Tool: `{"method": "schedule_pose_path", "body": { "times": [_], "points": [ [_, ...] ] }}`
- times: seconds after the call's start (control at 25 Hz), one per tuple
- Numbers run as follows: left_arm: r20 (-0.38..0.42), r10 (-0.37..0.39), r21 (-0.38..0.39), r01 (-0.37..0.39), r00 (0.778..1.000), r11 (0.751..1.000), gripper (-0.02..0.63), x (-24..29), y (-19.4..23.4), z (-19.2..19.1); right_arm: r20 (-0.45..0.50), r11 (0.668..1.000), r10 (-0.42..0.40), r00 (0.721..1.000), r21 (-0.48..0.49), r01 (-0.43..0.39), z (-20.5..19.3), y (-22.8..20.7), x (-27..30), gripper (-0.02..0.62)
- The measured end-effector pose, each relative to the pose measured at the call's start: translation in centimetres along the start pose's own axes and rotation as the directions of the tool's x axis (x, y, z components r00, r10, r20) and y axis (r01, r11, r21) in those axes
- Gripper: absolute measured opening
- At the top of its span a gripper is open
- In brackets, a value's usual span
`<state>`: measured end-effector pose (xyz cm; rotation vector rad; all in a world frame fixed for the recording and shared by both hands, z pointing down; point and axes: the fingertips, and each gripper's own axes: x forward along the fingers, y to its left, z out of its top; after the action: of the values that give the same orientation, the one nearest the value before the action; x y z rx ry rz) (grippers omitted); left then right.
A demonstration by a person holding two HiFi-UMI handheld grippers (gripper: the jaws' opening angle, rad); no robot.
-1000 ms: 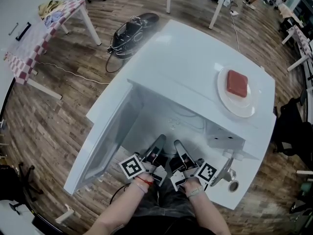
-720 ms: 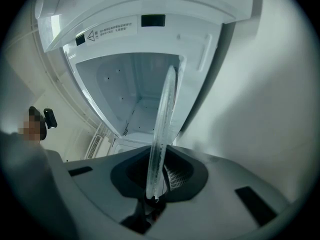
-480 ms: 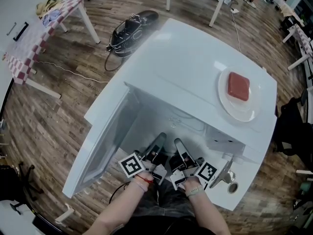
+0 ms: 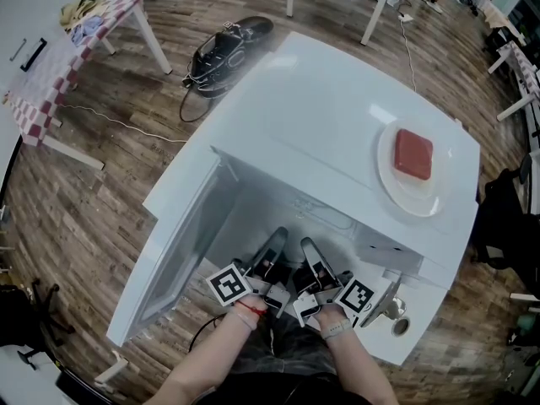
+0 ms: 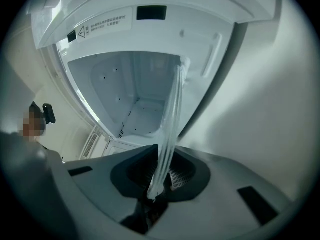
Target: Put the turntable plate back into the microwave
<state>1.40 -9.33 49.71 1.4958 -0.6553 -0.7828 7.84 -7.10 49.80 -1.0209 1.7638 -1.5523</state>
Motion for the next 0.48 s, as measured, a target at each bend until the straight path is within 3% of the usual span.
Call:
{"method": "schedule_pose_path", "body": {
  "times": [0.48],
  "points": [
    [0.005,0.004,0.014,-0.004,1.0,1.0,0.04,0.0,0.1,0.4,-0.025,1.0,-0.003,1.0,0.022,0.003,-0.9,0.3,-1.4,0.074]
  ]
}}
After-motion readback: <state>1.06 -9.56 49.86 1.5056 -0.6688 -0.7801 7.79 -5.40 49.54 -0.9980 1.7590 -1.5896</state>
